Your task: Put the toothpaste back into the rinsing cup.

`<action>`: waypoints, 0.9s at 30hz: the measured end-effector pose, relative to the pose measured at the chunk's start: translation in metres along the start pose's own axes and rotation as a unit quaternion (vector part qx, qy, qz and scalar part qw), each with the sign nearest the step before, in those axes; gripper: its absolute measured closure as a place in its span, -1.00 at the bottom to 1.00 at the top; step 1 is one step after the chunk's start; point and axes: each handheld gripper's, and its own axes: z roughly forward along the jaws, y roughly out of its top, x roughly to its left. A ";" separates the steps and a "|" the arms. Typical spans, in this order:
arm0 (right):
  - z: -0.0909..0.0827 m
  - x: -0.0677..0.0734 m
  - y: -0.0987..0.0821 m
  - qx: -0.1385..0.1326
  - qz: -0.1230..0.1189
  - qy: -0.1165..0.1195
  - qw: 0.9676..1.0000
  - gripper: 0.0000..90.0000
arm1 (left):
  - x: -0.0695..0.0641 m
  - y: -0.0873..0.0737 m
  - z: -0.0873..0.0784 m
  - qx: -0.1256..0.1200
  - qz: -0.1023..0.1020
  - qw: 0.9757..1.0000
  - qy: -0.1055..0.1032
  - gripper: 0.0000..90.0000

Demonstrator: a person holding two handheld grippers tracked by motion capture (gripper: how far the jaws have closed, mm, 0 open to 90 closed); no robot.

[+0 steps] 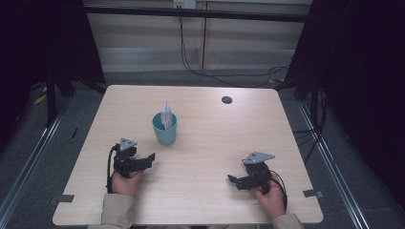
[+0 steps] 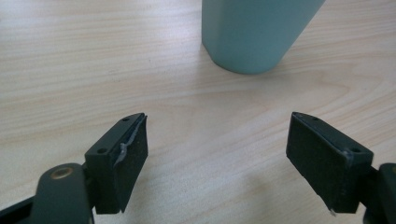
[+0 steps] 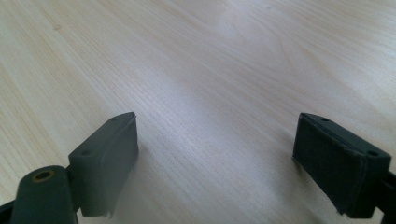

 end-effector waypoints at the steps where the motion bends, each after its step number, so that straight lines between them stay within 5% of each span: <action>1: 0.000 0.000 0.000 0.000 0.000 0.000 1.000 -0.70 | 0.000 -0.001 0.000 0.001 0.000 1.000 0.001 -0.54; 13: 0.000 0.000 0.000 0.001 0.000 -0.001 1.000 -0.70 | 0.002 -0.006 0.002 0.017 -0.004 1.000 0.006 -0.55; 27: 0.000 0.000 0.000 0.001 0.000 -0.001 1.000 -0.70 | 0.000 -0.009 0.003 0.025 0.025 0.999 0.019 -0.55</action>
